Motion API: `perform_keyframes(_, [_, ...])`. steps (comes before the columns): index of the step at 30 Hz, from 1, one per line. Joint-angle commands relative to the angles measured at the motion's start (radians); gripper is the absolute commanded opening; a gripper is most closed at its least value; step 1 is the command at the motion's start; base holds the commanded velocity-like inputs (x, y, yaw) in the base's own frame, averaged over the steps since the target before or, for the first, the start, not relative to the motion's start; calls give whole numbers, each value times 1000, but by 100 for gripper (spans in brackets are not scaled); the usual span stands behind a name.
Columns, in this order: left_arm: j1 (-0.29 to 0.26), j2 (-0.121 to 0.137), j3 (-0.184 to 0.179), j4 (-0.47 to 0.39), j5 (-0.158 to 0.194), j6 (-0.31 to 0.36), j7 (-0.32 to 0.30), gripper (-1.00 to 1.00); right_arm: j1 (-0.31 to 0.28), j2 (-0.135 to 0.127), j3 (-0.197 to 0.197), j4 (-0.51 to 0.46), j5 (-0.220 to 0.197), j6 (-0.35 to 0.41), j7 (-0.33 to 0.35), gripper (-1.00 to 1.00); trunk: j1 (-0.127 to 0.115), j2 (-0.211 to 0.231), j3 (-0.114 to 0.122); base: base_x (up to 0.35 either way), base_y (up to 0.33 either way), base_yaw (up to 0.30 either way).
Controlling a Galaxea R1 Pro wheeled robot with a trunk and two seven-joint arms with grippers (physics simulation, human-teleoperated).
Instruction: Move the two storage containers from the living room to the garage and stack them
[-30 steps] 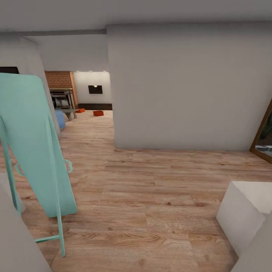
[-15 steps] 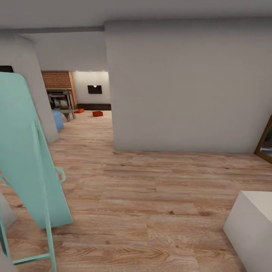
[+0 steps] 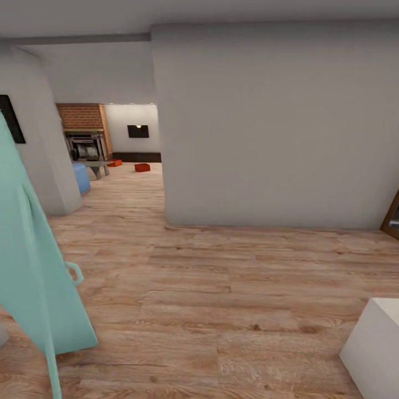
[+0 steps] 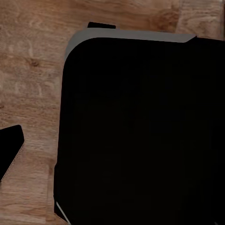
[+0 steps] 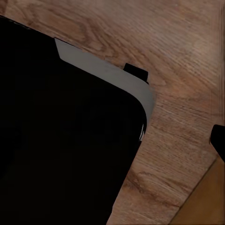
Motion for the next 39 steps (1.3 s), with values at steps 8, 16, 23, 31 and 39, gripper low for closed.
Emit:
perform_keyframes(8, [0, 0, 5, 0, 7, -2, -1, 100, -1, 0, 7, 3, -11, -5, 5, 100, 1, 0, -1, 322, 0, 0])
perform_keyframes(16, [0, 0, 5, 0, 7, -4, -1, 100, -1, 0, 7, 3, -12, -4, 5, 100, 1, 0, -1, 322, 0, 0])
perform_keyframes(23, [0, 0, 5, 0, 7, -3, -1, 100, -1, 0, 7, 3, -12, -4, 5, 100, 1, 0, -1, 322, 0, 0])
perform_keyframes(31, [0, 0, 5, 0, 7, -4, -1, 100, -1, 0, 7, 3, -12, -3, 5, 100, 1, 0, -1, 322, 0, 0])
perform_keyframes(39, [0, 0, 5, 0, 7, -5, -1, 100, -1, 0, 7, 3, -12, -2, 5, 100, 1, 0, -1, 322, 0, 0])
